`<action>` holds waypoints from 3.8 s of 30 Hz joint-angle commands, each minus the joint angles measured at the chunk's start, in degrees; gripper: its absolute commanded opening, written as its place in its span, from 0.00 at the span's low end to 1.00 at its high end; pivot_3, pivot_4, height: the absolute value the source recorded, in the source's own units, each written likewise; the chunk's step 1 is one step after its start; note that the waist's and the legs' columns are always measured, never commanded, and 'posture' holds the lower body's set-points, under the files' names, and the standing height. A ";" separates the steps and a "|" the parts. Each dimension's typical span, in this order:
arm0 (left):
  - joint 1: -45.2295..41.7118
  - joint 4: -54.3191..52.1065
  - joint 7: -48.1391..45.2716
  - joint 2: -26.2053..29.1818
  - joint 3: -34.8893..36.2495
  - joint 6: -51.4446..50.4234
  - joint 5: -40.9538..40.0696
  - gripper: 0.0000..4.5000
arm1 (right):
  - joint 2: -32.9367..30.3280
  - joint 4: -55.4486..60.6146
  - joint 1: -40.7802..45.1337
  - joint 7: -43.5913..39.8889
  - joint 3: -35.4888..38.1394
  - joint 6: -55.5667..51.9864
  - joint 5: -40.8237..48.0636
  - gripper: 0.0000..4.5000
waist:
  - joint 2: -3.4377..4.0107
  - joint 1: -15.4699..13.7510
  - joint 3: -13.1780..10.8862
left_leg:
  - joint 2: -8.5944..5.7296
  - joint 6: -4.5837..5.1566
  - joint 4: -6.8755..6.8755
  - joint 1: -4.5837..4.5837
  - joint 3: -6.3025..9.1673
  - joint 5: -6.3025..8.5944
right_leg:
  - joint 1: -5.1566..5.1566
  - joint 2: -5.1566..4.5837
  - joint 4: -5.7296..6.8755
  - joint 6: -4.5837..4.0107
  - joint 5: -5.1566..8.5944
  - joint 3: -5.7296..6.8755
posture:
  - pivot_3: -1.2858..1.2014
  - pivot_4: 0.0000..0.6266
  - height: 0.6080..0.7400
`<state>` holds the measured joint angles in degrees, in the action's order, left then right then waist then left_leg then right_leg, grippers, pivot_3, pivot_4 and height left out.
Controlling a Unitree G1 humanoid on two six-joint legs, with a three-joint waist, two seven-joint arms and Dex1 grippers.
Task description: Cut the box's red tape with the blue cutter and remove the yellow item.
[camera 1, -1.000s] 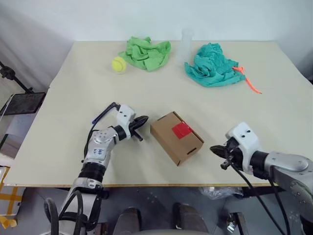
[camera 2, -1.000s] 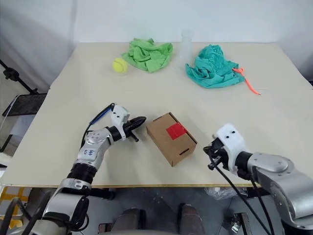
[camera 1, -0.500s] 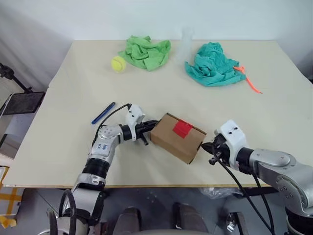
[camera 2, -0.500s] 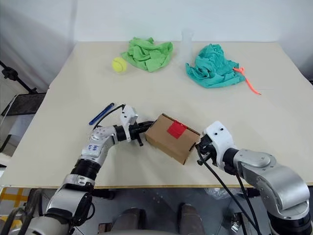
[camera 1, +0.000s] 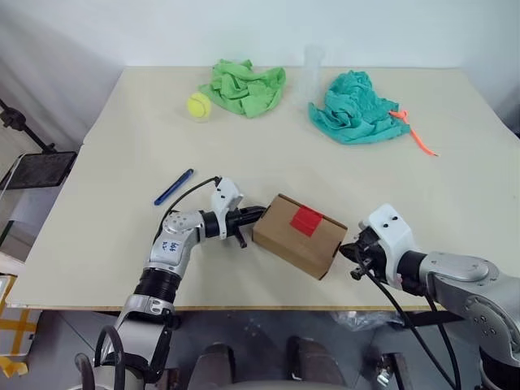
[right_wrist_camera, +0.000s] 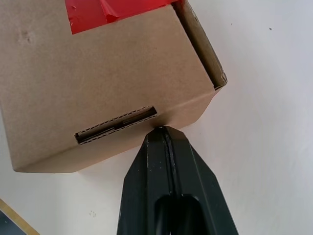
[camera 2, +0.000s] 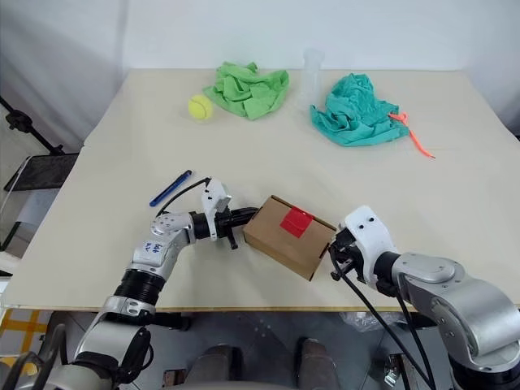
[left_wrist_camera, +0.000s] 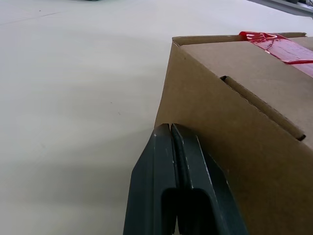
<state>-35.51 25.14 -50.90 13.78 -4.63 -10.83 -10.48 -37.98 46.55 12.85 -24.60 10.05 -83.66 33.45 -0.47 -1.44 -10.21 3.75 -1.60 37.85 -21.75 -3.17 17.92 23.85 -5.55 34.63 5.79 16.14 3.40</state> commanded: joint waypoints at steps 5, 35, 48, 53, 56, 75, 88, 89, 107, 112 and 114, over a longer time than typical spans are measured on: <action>-1.35 0.64 -2.24 -3.15 -4.13 2.09 1.08 0.01 | -1.03 4.05 -1.10 -1.08 1.69 0.07 2.23 0.00 | 0.00 -0.12 0.00 | 0.00 0.02 0.06 -0.03 0.01 0.01 | -0.01 0.00 0.00 0.01 0.00 0.00 | 0.52 0.24 1.00; -8.42 4.01 8.35 4.30 7.20 8.28 0.69 1.00 | -26.27 -5.03 -16.65 -16.99 21.50 13.87 -0.50 0.99 | -0.11 -0.06 -0.06 | -0.04 0.06 0.31 -0.35 0.09 0.03 | 0.12 0.01 0.02 0.16 -0.09 0.01 | 0.52 0.24 1.00; -9.93 5.99 15.49 18.53 15.35 -1.30 0.67 1.00 | -16.29 -19.16 15.83 -15.99 1.91 29.74 0.03 0.99 | -0.14 0.68 -0.09 | -0.01 -0.10 0.33 -0.31 -0.01 -0.08 | 0.26 0.04 0.36 0.17 -0.10 -0.13 | 0.52 0.24 1.00; -9.34 11.77 11.76 22.99 13.22 -2.62 2.46 1.00 | -10.94 -20.67 20.55 -15.36 -4.72 31.16 -0.90 0.99 | -0.15 0.00 -0.10 | -0.02 -0.37 0.36 -0.66 -0.14 -0.23 | 0.71 0.04 0.66 0.18 -0.10 -0.20 | 0.52 0.24 1.00; -8.60 14.11 8.88 24.94 12.10 -3.03 3.00 1.00 | -9.59 -20.73 20.89 -15.56 -6.45 31.78 -1.36 0.99 | -0.15 -0.15 -0.10 | -0.02 -0.36 0.35 -0.68 -0.24 -0.23 | 0.72 0.02 0.59 0.18 -0.10 -0.17 | 0.52 0.24 1.00; -9.37 26.73 2.82 27.89 6.30 0.11 8.07 0.81 | -8.96 -19.35 18.57 -14.91 -6.57 31.62 -1.63 1.00 | -0.15 0.26 -0.09 | 0.00 -0.09 0.41 -0.36 -0.62 -0.07 | 0.74 -0.01 0.94 0.19 -0.11 -0.37 | 0.52 0.24 1.00; -8.51 25.93 1.00 28.02 5.61 -1.85 8.03 0.46 | -9.05 -19.53 19.16 -15.27 -6.96 32.03 -1.83 1.00 | -0.14 0.34 -0.08 | 0.00 -0.09 0.54 -0.32 -0.63 -0.08 | 0.74 -0.01 1.09 0.17 -0.11 -0.45 | 0.52 0.24 1.00; -8.40 25.73 1.06 28.03 5.70 -2.03 8.01 0.40 | -8.99 -19.53 19.26 -15.31 -7.00 32.03 -1.83 1.00 | -0.14 0.34 -0.08 | 0.00 -0.09 0.54 -0.32 -0.63 -0.08 | 0.74 -0.01 1.11 0.17 -0.11 -0.45 | 0.52 0.24 1.00; -0.61 12.94 -0.63 29.20 7.38 -7.09 6.36 0.11 | -7.64 -20.69 22.39 -16.84 -9.77 33.21 -2.12 1.00 | -0.10 1.70 -0.06 | 0.00 -0.08 0.57 -0.28 -0.67 -0.07 | 0.75 -0.01 1.19 0.16 -0.10 -0.54 | 0.52 0.24 1.00; 5.01 0.82 -1.03 30.71 8.15 -8.63 5.29 0.11 | -4.05 -22.46 26.97 -16.32 -13.24 33.89 -3.20 1.00 | -0.10 1.95 -0.06 | 0.02 -0.08 0.52 -0.26 -0.70 -0.07 | 0.76 -0.02 1.20 0.15 -0.10 -0.57 | 0.52 0.24 1.00; 9.08 -7.29 -1.01 31.44 8.77 -10.36 4.48 0.11 | -0.52 -23.41 30.25 -15.90 -16.32 33.63 -3.62 1.00 | -0.10 2.07 -0.06 | 0.03 -0.08 0.52 -0.27 -0.71 -0.07 | 0.79 -0.02 1.21 0.15 -0.09 -0.59 | 0.52 0.24 1.00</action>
<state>-29.52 23.01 -50.92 44.30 4.61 -19.28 -5.47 -40.04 22.91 40.60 -40.79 -4.94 -51.07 30.27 -0.58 0.63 -10.27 3.77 -1.68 38.36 -22.03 -3.89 17.86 24.64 -5.59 35.85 5.94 16.05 2.80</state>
